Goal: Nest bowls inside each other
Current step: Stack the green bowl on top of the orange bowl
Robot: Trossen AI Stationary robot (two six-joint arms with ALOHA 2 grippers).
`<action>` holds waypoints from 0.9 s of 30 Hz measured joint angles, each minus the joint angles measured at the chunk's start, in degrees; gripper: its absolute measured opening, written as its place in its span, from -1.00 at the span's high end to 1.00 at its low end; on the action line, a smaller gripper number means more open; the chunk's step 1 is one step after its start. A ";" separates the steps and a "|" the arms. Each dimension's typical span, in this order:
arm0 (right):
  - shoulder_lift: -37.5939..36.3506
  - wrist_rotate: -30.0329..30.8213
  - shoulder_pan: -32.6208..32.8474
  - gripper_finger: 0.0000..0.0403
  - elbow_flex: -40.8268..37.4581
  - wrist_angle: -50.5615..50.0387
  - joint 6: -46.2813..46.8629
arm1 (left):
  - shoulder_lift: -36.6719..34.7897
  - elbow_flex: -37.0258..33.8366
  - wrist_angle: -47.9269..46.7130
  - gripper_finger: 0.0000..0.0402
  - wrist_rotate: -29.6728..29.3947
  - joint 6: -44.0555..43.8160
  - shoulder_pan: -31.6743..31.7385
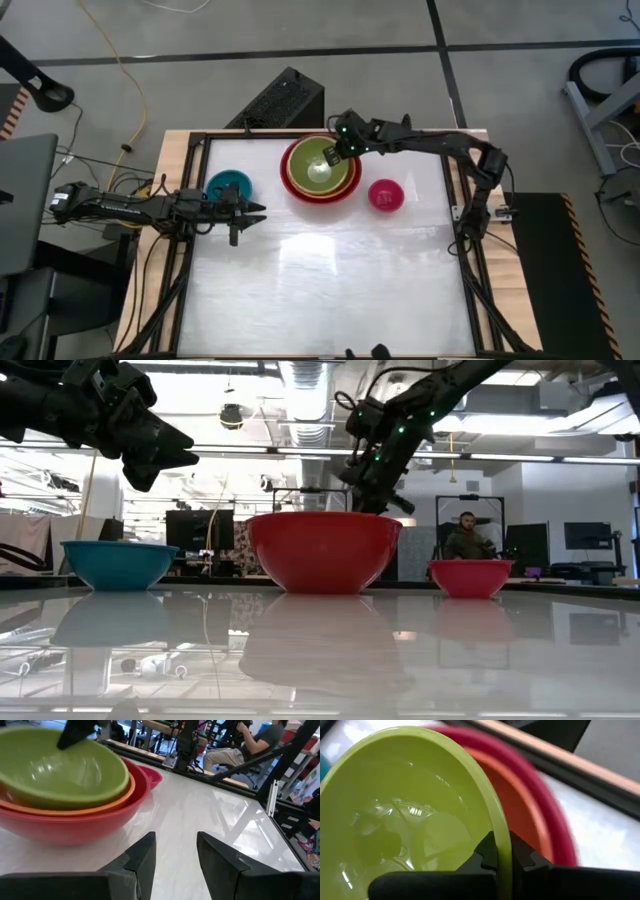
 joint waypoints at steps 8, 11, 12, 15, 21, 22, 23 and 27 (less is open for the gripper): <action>0.42 0.15 0.67 0.69 0.00 0.50 -0.42 | -0.01 0.00 -0.02 0.34 0.01 0.04 0.00; 0.19 0.21 0.80 0.59 0.00 0.45 -0.62 | -0.01 0.00 -0.02 0.34 0.01 0.04 0.00; 0.19 0.15 0.80 0.56 0.00 0.51 -0.63 | -0.01 0.00 -0.02 0.34 0.01 0.04 0.00; 0.19 0.24 0.77 0.50 0.00 0.50 -0.65 | -0.01 0.00 -0.02 0.34 0.02 0.04 0.00; -0.01 0.83 0.37 0.45 0.07 0.51 -1.07 | -0.01 0.00 -0.02 0.34 0.04 -0.04 0.00; -0.03 0.83 0.25 0.44 0.41 0.15 -1.07 | 0.01 0.00 -0.02 0.34 0.04 -0.04 0.00; -0.03 0.83 0.24 0.44 0.86 -0.15 -1.10 | -0.01 0.00 -0.02 0.34 0.06 -0.06 0.00; -0.05 1.59 0.37 0.44 3.35 -1.89 -2.42 | 0.00 0.00 -0.02 0.34 0.09 -0.07 0.00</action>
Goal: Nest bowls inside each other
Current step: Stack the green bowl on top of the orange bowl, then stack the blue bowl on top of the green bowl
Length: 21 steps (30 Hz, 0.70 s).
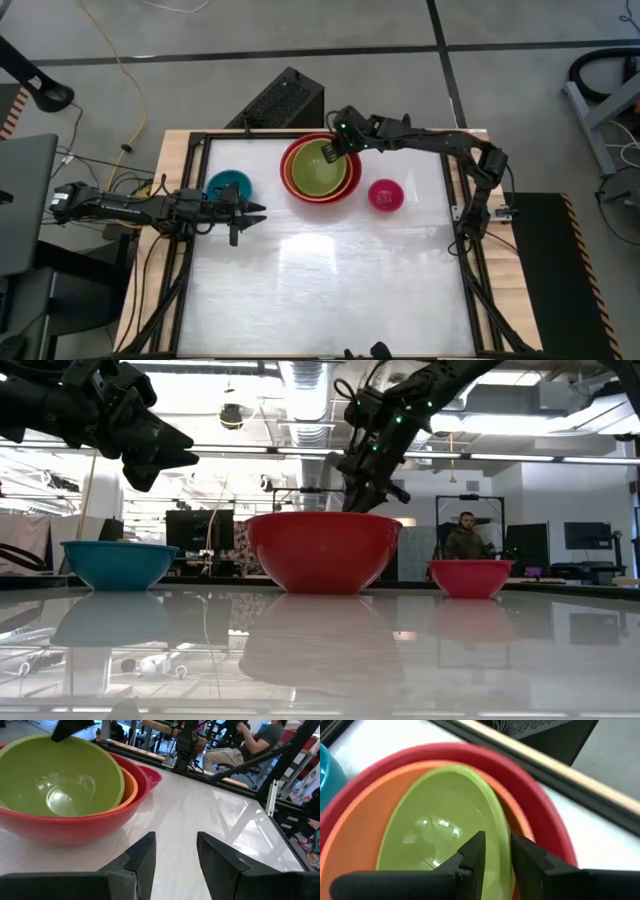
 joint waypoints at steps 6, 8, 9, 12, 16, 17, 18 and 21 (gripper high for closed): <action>-0.09 6.00 0.97 0.44 6.23 -5.78 -3.93 | -0.01 0.00 0.00 0.34 0.15 0.02 0.00; -0.09 6.96 1.55 0.44 7.99 -7.61 -5.11 | -0.01 0.00 0.00 0.34 0.15 0.02 0.00; -0.09 6.92 1.74 0.44 8.68 -8.83 -5.16 | 0.00 0.00 0.00 0.34 0.15 0.02 0.00; -0.15 6.93 2.35 0.53 9.30 -12.49 -5.17 | -0.01 0.00 0.00 0.34 0.20 -0.02 0.00; 0.27 6.89 2.67 0.86 8.55 -16.68 -5.23 | -0.01 0.00 0.00 0.34 0.22 -0.02 0.00; 0.36 6.81 2.66 0.92 8.17 -16.86 -5.33 | -0.01 0.00 0.00 0.34 0.22 -0.04 0.00; 0.47 6.87 2.86 0.94 8.00 -17.72 -5.36 | 0.01 0.00 0.00 0.34 0.24 -0.05 0.00; 0.52 6.95 4.63 0.93 7.91 -19.54 -5.34 | 0.00 0.00 0.00 0.34 0.36 -0.22 0.00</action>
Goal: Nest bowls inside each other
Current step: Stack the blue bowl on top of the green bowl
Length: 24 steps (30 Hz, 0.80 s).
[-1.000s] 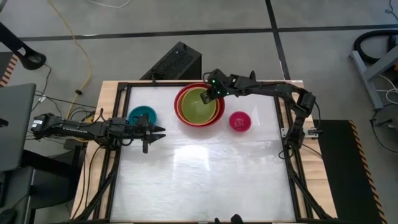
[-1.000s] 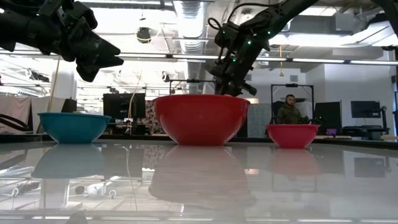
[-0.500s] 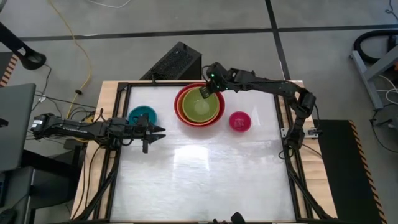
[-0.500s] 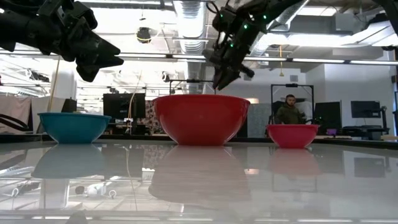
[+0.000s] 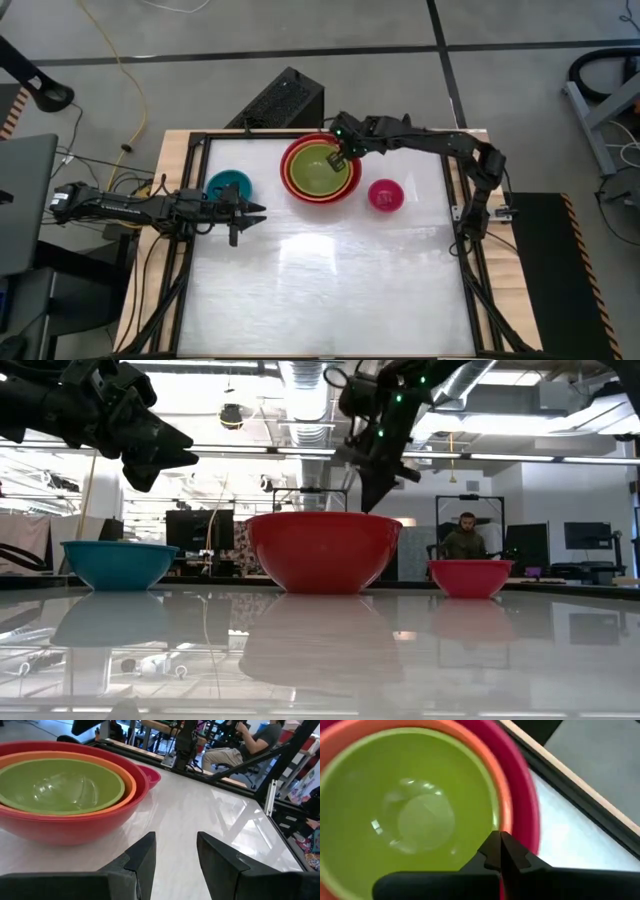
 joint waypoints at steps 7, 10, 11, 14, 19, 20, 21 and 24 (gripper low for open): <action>-6.16 0.66 6.48 0.95 0.08 -7.19 0.27 | -0.01 0.00 0.00 0.34 0.10 0.37 0.00; -8.20 1.09 8.54 0.88 0.06 -6.22 -0.06 | 0.01 0.00 0.00 0.34 0.08 0.43 0.00; -8.63 0.84 9.27 0.86 0.06 -4.62 -0.17 | -0.01 0.00 0.00 0.34 0.08 0.46 0.00; -8.47 -0.28 11.99 0.80 0.09 4.34 0.09 | 0.00 0.00 0.01 0.34 -0.09 0.46 0.00; -2.73 -3.45 17.16 0.76 0.06 16.31 -7.26 | -0.01 0.00 -0.02 0.34 -0.25 0.40 0.00; -1.46 -4.48 17.98 0.75 0.04 18.44 -8.83 | -0.01 0.00 -0.06 0.34 -0.23 0.12 0.00; -0.22 -5.55 18.85 0.75 0.04 20.70 -10.58 | 0.00 0.00 -0.19 0.34 -0.20 -0.11 0.00; 2.95 -9.06 20.71 0.72 0.07 27.46 -15.05 | -0.05 0.00 -0.68 0.34 -0.08 -0.20 0.00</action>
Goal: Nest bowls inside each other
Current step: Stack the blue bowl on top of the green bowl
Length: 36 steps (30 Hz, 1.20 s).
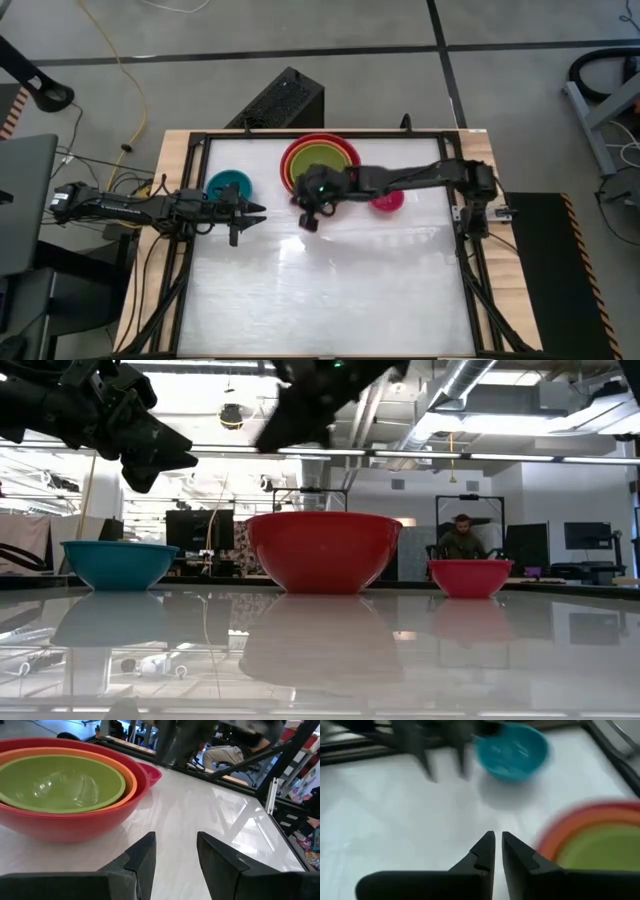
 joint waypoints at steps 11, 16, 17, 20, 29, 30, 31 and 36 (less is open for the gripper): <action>14.61 -3.23 1.27 0.36 8.44 11.11 -13.01 | -5.68 14.79 -32.38 0.34 -16.09 -2.33 0.09; 19.32 -3.21 0.97 0.17 17.47 2.50 -15.26 | -2.69 22.17 -51.32 0.34 -14.62 -12.95 0.07; 19.48 -3.21 0.67 0.14 19.09 0.23 -15.17 | -1.40 23.14 -54.01 0.34 -14.46 -14.73 0.07; 17.86 -3.19 -0.63 0.10 21.44 -8.44 -13.66 | 3.11 25.07 -60.19 0.34 -14.42 -17.44 0.44; 5.30 -4.92 -2.47 0.19 21.80 -30.22 -11.45 | 17.28 25.40 -60.90 0.32 -7.22 -7.57 3.38; 4.56 -4.92 -2.33 0.20 21.79 -31.87 -11.27 | 18.55 25.70 -61.15 0.30 -6.77 -7.21 3.61; 3.60 -4.90 -2.07 0.21 21.74 -33.04 -11.14 | 19.63 26.04 -60.99 0.29 -6.92 -7.12 3.94; -0.45 -4.77 -0.47 0.23 21.74 -37.46 -10.81 | 24.80 26.58 -60.94 0.16 -9.73 -6.58 5.71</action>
